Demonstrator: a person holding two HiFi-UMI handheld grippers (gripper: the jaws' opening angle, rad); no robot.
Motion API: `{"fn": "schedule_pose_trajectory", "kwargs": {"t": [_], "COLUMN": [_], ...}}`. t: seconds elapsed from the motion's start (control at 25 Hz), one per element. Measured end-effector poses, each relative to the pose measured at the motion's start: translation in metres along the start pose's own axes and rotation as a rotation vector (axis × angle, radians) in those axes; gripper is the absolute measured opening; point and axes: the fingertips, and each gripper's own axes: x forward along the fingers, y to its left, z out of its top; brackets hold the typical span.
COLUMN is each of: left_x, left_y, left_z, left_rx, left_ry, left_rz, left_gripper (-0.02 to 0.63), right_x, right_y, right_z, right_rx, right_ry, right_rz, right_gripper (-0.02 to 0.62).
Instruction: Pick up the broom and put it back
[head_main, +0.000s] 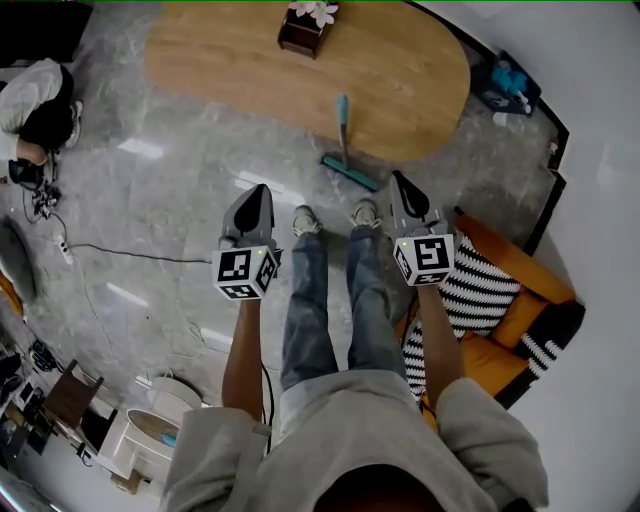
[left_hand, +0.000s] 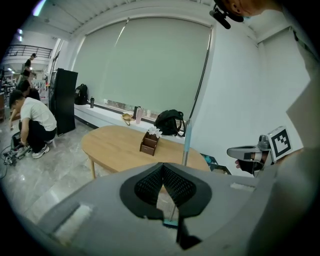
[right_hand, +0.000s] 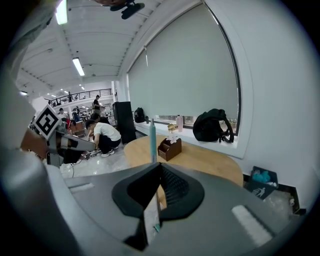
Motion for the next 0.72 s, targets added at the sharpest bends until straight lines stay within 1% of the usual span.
{"fn": "schedule_pose_trajectory", "kwargs": {"t": [0.2,0.28,0.32,0.36,0.48,0.64,0.72], "left_x": [0.014,0.019,0.021,0.022,0.024,0.023,0.022], "left_y": [0.001,-0.001,-0.001,-0.001,-0.004,-0.008,-0.009], "left_z": [-0.026,-0.032,-0.034,-0.037,-0.043,-0.052,-0.055], "left_rx": [-0.012,-0.012,-0.015,-0.019,-0.026,-0.028,-0.025], "left_ry": [0.013,0.012,0.011,0.011,0.017,0.031,0.037], "left_rz": [0.002,-0.004,-0.005,-0.006,-0.012,-0.019,-0.024], "left_gripper": [0.005,0.005,0.005,0.005,0.005,0.005,0.005], "right_x": [0.007,0.010,0.012,0.014,0.018,0.026,0.031], "right_y": [0.003,0.008,0.011,0.015,0.022,0.022,0.021], "right_z": [-0.041,-0.052,-0.056,-0.059,-0.063,-0.070,-0.072], "right_rx": [0.004,0.004,0.008,0.014,0.015,0.011,0.010], "right_ry": [0.035,0.041,0.039,0.034,0.023,0.031,0.036], "right_rz": [-0.001,0.018,0.032,0.046,0.074,0.081,0.077], "right_gripper": [0.003,0.003,0.030,0.090,0.224,0.344,0.357]}}
